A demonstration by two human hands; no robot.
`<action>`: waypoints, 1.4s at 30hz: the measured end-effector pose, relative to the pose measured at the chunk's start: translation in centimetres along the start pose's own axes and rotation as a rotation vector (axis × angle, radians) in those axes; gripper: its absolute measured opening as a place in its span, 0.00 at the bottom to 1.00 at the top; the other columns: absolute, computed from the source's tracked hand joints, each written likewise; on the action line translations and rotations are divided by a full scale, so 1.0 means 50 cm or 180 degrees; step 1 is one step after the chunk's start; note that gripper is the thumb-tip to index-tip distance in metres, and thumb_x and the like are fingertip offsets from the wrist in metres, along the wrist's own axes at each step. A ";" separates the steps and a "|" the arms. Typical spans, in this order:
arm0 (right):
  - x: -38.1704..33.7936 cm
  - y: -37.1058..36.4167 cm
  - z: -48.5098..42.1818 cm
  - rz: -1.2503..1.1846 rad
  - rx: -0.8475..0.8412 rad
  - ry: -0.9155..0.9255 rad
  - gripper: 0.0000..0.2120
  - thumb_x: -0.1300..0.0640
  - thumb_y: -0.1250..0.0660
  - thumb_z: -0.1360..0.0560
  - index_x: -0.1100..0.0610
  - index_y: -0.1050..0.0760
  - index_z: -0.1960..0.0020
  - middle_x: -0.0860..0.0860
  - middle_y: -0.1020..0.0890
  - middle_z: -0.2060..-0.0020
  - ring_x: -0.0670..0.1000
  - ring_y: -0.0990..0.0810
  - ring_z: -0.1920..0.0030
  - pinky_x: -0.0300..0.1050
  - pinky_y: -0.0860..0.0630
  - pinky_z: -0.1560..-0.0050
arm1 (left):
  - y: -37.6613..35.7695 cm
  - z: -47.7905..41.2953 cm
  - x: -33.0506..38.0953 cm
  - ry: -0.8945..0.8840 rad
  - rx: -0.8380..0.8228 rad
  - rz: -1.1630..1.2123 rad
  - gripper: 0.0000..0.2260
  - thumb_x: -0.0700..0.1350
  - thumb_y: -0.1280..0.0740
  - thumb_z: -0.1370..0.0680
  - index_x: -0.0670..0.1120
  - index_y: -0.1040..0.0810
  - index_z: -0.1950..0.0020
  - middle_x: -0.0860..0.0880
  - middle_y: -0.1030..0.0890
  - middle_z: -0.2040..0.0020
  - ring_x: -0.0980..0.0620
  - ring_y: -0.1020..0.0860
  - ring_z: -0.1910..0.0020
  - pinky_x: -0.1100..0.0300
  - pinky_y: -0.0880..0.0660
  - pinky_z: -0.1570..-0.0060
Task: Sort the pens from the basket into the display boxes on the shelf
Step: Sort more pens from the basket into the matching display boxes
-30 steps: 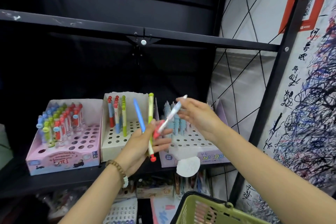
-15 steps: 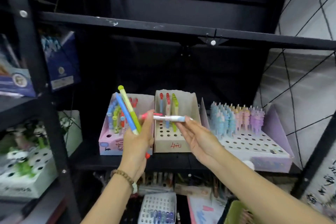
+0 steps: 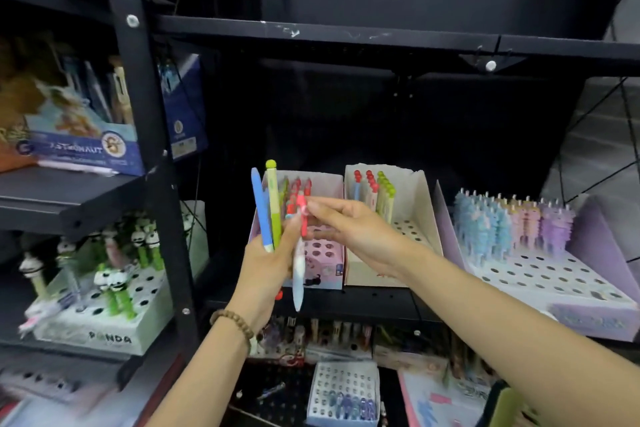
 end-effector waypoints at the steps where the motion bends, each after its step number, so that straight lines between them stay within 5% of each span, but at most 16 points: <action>1: 0.003 -0.001 -0.008 0.0030 -0.0004 -0.0040 0.16 0.48 0.36 0.23 0.51 0.23 0.37 0.47 0.18 0.44 0.47 0.21 0.42 0.49 0.27 0.35 | -0.001 -0.004 -0.001 0.0002 -0.0031 -0.0056 0.25 0.65 0.35 0.32 0.49 0.22 0.44 0.56 0.21 0.67 0.63 0.22 0.71 0.69 0.26 0.72; 6: 0.005 0.014 -0.032 -0.0069 0.0015 0.0030 0.11 0.51 0.34 0.25 0.50 0.20 0.44 0.45 0.16 0.52 0.45 0.18 0.48 0.46 0.26 0.36 | -0.001 -0.020 -0.004 0.0088 -0.0151 -0.0239 0.21 0.65 0.39 0.29 0.50 0.20 0.49 0.59 0.22 0.72 0.64 0.24 0.73 0.72 0.30 0.74; 10: -0.028 0.118 -0.045 -0.0588 0.0989 0.0382 0.08 0.56 0.32 0.25 0.51 0.22 0.46 0.48 0.15 0.53 0.44 0.16 0.52 0.37 0.21 0.47 | 0.028 -0.039 -0.006 -0.0005 -0.0005 -0.0198 0.16 0.57 0.46 0.20 0.51 0.24 0.44 0.55 0.19 0.59 0.61 0.33 0.77 0.70 0.35 0.77; 14: -0.033 0.176 -0.054 -0.0525 0.1603 0.0670 0.06 0.59 0.33 0.24 0.50 0.24 0.50 0.49 0.16 0.55 0.44 0.16 0.55 0.30 0.23 0.58 | 0.058 -0.050 -0.025 0.0036 0.0084 -0.0052 0.12 0.51 0.46 0.18 0.48 0.27 0.42 0.55 0.23 0.63 0.61 0.36 0.77 0.69 0.36 0.78; 19: 0.009 0.152 -0.099 -0.0468 0.1565 0.0577 0.06 0.60 0.34 0.23 0.54 0.25 0.47 0.53 0.17 0.54 0.51 0.17 0.49 0.39 0.21 0.48 | 0.057 -0.058 -0.031 0.0001 0.0061 0.0112 0.12 0.51 0.46 0.18 0.47 0.27 0.43 0.57 0.23 0.66 0.61 0.37 0.78 0.69 0.37 0.79; 25: 0.049 0.113 -0.140 0.0466 0.1316 0.0355 0.09 0.57 0.33 0.24 0.56 0.24 0.44 0.52 0.18 0.50 0.52 0.19 0.48 0.50 0.24 0.41 | 0.058 -0.063 -0.038 -0.0001 0.0040 0.0261 0.12 0.51 0.45 0.19 0.48 0.26 0.44 0.57 0.24 0.67 0.61 0.37 0.77 0.69 0.37 0.79; 32: 0.035 0.076 -0.142 0.1411 0.1162 0.0857 0.13 0.57 0.32 0.25 0.49 0.26 0.41 0.42 0.22 0.55 0.41 0.23 0.54 0.27 0.27 0.55 | 0.063 -0.063 -0.045 0.0046 0.0094 0.0319 0.11 0.50 0.45 0.18 0.48 0.25 0.44 0.55 0.24 0.66 0.60 0.38 0.77 0.69 0.37 0.79; 38: 0.031 0.067 -0.119 0.1867 0.1115 0.0872 0.15 0.53 0.34 0.23 0.49 0.25 0.37 0.44 0.22 0.46 0.44 0.24 0.51 0.38 0.26 0.47 | 0.058 -0.054 -0.040 0.0088 0.0032 0.0420 0.11 0.50 0.45 0.18 0.48 0.26 0.45 0.54 0.26 0.67 0.60 0.38 0.78 0.69 0.37 0.79; 42: -0.007 0.078 -0.092 0.1172 0.1076 0.0814 0.14 0.52 0.38 0.21 0.48 0.26 0.36 0.44 0.21 0.46 0.41 0.23 0.48 0.34 0.26 0.46 | 0.019 -0.037 -0.021 0.0000 -0.0477 0.0341 0.13 0.54 0.43 0.20 0.52 0.22 0.44 0.55 0.28 0.69 0.60 0.40 0.76 0.68 0.39 0.78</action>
Point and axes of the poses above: each hand's wrist, its own z-axis away from the middle knuckle, its own y-axis out of the back of the hand, x = y × z, the point moved 10 cm from there along -z, towards the middle knuckle
